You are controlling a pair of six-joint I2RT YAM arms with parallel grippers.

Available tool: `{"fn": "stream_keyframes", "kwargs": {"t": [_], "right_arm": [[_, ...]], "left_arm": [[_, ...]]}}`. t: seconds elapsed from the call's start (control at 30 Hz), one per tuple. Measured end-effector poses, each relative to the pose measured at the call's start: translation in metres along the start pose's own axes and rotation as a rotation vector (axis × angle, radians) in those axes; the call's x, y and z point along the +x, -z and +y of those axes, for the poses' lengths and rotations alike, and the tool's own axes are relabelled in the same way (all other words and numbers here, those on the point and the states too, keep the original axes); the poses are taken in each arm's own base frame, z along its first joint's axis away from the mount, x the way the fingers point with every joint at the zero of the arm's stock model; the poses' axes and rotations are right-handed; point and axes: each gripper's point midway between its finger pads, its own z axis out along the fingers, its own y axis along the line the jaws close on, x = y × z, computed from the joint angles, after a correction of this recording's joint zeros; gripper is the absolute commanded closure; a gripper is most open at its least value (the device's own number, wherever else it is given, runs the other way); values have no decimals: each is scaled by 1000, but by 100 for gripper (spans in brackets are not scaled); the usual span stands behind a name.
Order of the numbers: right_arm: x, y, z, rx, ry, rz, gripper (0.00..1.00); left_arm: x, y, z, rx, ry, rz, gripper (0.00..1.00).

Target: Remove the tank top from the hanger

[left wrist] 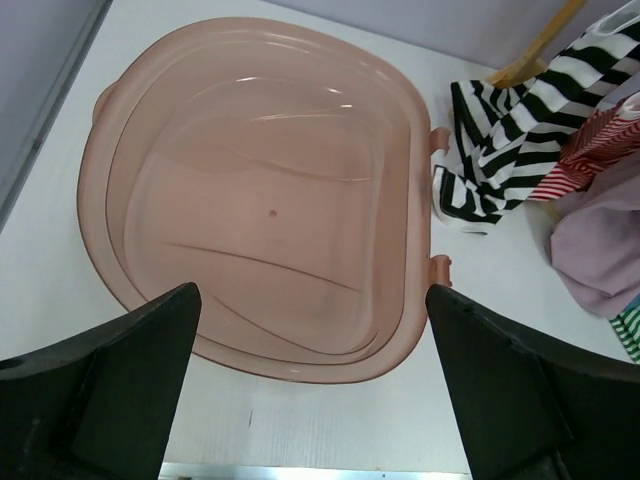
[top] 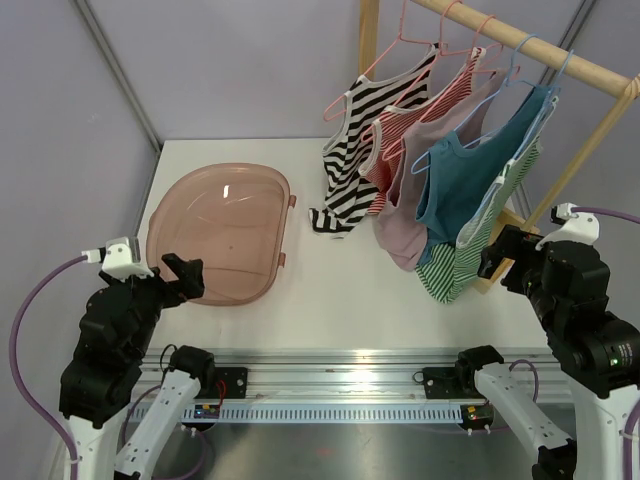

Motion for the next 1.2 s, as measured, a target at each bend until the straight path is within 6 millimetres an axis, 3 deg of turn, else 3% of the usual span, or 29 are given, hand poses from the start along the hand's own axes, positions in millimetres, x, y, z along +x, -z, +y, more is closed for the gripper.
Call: {"fn": "stream_keyframes", "kwargs": {"t": [0.17,0.3,0.47,0.57,0.77,1.03,1.2], "right_arm": [[-2,2,4,-26,-6,-11,0],[-19,17,19,-138,-54,-107,0],[-60,45,38,-252,-113,-214,1],[-92,43,50,-256,-131,-235,1],[-130,-8,67,-149,-128,-186,10],[-158,-77,54,128,-76,-157,18],[-163,-97,41,256,-36,-158,34]], "left_arm": [[-5,3,-6,38,9,-27,1],[-3,-2,-11,64,10,-27,1],[16,-19,-18,103,5,-5,1],[25,-25,-19,111,1,18,1],[18,-26,-23,128,6,-8,1],[19,-27,-27,149,7,-7,1],[22,-28,-30,166,5,3,1]]}}
